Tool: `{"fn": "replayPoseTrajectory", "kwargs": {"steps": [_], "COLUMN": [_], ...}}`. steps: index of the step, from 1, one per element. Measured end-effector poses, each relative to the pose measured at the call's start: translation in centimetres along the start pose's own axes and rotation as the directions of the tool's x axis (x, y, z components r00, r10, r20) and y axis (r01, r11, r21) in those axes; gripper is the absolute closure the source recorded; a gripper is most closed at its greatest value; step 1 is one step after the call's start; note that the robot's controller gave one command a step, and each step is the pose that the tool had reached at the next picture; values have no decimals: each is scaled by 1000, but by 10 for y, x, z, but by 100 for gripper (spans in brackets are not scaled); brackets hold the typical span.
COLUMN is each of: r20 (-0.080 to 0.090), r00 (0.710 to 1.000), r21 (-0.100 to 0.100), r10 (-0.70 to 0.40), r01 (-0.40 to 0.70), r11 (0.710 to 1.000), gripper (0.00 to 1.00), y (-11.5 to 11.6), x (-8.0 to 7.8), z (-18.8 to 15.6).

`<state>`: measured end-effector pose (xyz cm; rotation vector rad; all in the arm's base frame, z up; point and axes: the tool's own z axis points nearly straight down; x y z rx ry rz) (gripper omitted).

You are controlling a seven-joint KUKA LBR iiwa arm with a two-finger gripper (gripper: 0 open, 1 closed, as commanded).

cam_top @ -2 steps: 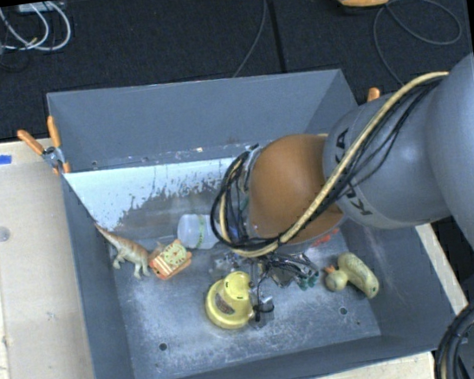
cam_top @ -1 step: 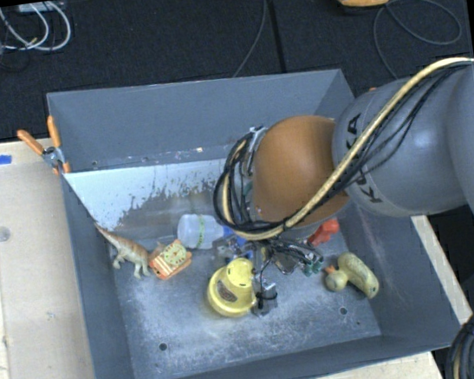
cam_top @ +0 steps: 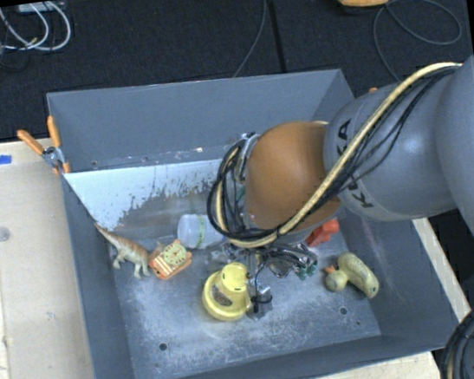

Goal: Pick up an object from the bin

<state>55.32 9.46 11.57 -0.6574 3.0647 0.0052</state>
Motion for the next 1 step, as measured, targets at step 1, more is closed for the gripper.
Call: {"fn": "replayPoseTrajectory", "kwargs": {"steps": [1], "r20": [-18], "r00": [1000], "r21": [-6], "r10": [-22], "r01": [22], "r11": [1000], "gripper": [100], "y": [5], "x": [1], "z": [-16]}}
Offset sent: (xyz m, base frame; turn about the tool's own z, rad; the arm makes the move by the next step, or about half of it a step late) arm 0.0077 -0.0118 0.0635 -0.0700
